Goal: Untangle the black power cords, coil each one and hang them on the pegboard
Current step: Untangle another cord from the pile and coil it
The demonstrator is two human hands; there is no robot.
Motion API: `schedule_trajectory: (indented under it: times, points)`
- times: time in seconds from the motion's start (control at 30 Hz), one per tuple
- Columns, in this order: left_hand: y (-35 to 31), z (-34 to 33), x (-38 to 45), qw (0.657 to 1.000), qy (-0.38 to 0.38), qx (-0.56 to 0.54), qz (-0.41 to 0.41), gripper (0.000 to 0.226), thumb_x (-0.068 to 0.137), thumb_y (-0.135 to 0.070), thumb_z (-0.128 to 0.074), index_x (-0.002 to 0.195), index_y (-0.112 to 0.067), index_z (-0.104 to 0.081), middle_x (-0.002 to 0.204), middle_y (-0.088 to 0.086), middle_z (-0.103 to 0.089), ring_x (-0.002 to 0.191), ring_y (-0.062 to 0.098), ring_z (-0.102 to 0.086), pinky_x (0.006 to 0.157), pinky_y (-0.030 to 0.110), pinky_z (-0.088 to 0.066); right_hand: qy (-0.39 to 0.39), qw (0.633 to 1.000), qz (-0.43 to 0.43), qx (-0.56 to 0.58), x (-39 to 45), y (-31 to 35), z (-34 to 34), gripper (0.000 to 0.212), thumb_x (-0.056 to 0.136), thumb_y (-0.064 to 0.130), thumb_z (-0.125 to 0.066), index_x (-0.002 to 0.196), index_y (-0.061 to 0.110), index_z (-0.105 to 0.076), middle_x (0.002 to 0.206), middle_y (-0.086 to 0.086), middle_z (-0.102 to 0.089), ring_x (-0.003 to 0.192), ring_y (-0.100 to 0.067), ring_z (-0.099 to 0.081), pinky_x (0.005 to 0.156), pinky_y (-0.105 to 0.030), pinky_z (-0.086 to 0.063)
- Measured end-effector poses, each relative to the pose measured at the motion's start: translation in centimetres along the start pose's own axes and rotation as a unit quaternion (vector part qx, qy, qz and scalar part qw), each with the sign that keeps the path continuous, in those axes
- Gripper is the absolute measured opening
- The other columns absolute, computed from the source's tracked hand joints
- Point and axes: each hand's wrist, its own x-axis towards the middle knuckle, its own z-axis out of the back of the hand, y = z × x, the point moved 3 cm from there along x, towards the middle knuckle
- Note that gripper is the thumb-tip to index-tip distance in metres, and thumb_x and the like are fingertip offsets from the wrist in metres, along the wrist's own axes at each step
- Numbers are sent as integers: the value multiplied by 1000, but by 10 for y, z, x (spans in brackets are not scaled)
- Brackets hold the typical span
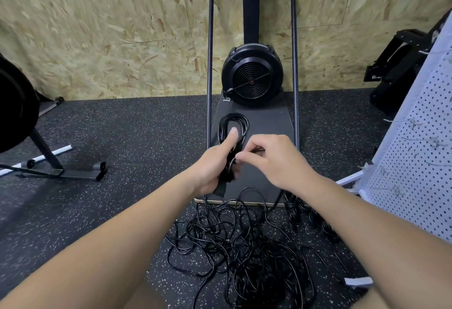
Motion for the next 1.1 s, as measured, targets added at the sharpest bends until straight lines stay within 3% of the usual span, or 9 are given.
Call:
schedule_trajectory:
  times: [0.1,0.17,0.27,0.33,0.47,0.67,0.9,1.0,1.1]
  points:
    - [3,-12,-6,995,94,-35,8,63,84,-80,-74,100,-19,-73,80,-1,-50,67,13,-44,63,27,-40,-70,995,-64,-26,0,-4,8,54,68,82,-80,75,31,-65,63,10,-64,65,-12,-61,61,-38,-50]
    - [4,-15,-9,987,156,-39,-5,47,84,-54,-91,105,-17,-70,83,-2,-49,69,11,-44,63,24,-40,-70,993,-94,-2,1,-5,11,61,59,83,-78,75,26,-64,64,9,-64,65,-18,-62,60,-39,-51]
    - [8,-12,-11,979,203,-19,-12,28,92,-5,-78,111,-10,-58,82,0,-52,68,11,-48,65,24,-42,-60,987,-127,72,3,-13,17,52,71,68,-91,81,22,-71,67,3,-70,61,-14,-63,63,-36,-53]
    - [11,-10,-8,981,191,-37,-8,30,92,3,-73,114,-7,-56,82,2,-50,67,12,-46,64,26,-43,-22,980,-142,140,3,-22,22,45,77,59,-93,93,22,-75,73,0,-77,63,-15,-69,71,-34,-55]
    - [10,-6,0,988,123,-88,-37,22,94,-2,-72,109,-9,-59,78,-1,-46,66,12,-39,62,25,-38,33,977,-156,140,2,-43,20,41,71,58,-97,100,33,-81,97,5,-80,89,-18,-76,90,-43,-61]
    - [6,7,10,996,24,-25,-77,40,86,-18,-85,115,-12,-59,80,-2,-56,69,14,-50,69,30,-45,15,976,-146,161,4,-43,19,17,92,38,-88,99,25,-79,86,1,-81,69,-18,-71,83,-50,-64]
    - [18,-6,3,974,96,185,-85,44,92,-34,-88,105,-3,-60,90,6,-58,82,22,-52,74,39,-45,-47,980,-27,191,4,-6,26,7,103,26,-76,98,22,-80,80,-8,-76,70,-32,-67,70,-39,-57]
    - [21,-17,-2,977,106,168,-78,42,94,-36,-84,107,-3,-63,93,2,-66,85,18,-57,80,37,-46,-101,980,-39,166,6,-8,25,8,102,28,-77,94,26,-80,73,0,-74,66,-22,-70,68,-32,-57]
    - [18,-25,-8,978,138,146,-57,39,100,-33,-80,109,-1,-61,104,16,-66,95,27,-57,87,45,-46,-152,971,-67,171,7,-14,30,8,98,25,-81,91,22,-81,70,2,-74,60,-16,-71,67,-28,-58]
